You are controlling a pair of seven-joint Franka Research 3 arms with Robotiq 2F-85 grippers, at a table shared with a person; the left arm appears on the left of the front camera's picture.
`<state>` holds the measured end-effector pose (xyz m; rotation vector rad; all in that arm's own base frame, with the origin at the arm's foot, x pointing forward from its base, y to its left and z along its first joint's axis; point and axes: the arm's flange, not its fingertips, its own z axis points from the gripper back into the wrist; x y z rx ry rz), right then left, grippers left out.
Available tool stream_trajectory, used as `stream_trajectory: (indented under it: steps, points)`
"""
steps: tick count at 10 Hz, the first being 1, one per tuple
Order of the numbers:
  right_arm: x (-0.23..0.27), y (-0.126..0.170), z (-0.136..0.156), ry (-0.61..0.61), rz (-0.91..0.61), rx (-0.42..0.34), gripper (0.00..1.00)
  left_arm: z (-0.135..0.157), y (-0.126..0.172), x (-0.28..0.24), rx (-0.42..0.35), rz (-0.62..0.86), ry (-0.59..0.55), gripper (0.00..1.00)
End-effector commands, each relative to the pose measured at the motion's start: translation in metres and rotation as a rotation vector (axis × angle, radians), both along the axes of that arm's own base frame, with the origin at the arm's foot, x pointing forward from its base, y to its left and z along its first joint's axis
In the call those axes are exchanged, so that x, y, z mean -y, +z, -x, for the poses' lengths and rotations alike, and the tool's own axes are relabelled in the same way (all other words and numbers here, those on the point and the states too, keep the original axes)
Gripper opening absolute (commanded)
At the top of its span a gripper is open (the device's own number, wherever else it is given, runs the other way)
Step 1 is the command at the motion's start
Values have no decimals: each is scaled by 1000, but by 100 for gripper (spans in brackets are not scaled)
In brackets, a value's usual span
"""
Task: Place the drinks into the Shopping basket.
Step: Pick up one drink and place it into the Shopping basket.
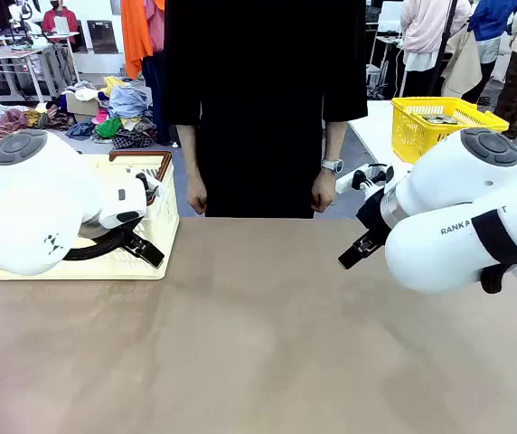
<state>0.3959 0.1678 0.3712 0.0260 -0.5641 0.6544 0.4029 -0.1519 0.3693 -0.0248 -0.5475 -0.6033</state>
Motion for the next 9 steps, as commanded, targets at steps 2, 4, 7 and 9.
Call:
stream_trajectory:
  steps: [2,4,7,9]
  points:
    - [0,0,0,0,0,0,100,0,0,0,0,0,0,100]
    - [0,0,0,0,0,0,100,0,0,0,0,0,0,100]
    - [0,0,0,0,0,0,100,0,0,0,0,0,0,100]
    - [0,0,0,0,0,0,100,0,0,0,0,0,0,100]
